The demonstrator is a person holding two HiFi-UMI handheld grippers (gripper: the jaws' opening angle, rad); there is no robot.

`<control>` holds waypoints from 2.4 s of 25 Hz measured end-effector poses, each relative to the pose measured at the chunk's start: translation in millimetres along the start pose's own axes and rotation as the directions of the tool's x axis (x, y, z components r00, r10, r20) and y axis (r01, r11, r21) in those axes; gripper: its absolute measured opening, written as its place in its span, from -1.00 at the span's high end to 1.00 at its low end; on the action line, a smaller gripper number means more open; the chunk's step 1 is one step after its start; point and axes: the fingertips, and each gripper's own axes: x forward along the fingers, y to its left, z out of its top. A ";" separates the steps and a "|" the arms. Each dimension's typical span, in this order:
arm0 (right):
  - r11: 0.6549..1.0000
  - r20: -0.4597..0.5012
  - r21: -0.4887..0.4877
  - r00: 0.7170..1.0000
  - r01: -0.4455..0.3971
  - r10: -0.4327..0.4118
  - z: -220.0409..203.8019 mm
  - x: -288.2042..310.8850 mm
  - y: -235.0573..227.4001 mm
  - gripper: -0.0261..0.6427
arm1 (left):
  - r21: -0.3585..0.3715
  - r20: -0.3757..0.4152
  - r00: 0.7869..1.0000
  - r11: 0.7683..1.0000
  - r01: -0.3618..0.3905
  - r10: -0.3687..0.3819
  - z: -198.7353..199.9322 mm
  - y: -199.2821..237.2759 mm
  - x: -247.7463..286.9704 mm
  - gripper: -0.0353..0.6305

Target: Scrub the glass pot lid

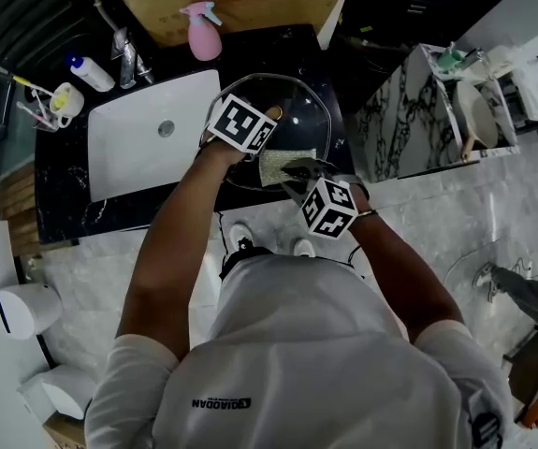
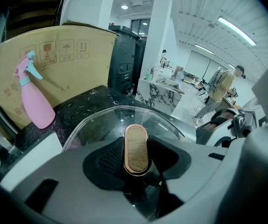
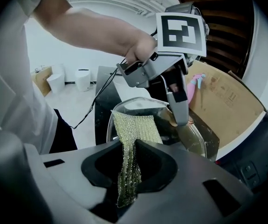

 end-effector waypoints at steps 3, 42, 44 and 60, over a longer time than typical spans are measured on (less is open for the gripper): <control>1.000 0.023 -0.012 1.000 -0.019 0.019 -1.6 -1.8 8.0 0.64 | -0.010 0.001 1.000 1.000 -0.001 0.001 -0.1 0.9 0.6 0.35; 0.985 0.262 0.154 0.964 -0.083 0.040 -19.0 -118.1 49.2 0.65 | 0.104 0.093 0.979 0.977 -0.188 0.179 13.7 -27.0 -43.0 0.30; 0.975 0.323 0.204 0.946 -0.084 0.014 -15.8 -127.0 47.8 0.65 | 0.066 0.150 0.967 0.974 -0.216 0.205 11.8 -39.3 -63.2 0.31; 0.542 0.786 0.557 0.611 -0.630 -0.098 18.0 -209.0 50.1 0.65 | -0.247 0.437 0.864 0.957 -0.152 0.250 -36.7 -202.8 -149.9 0.85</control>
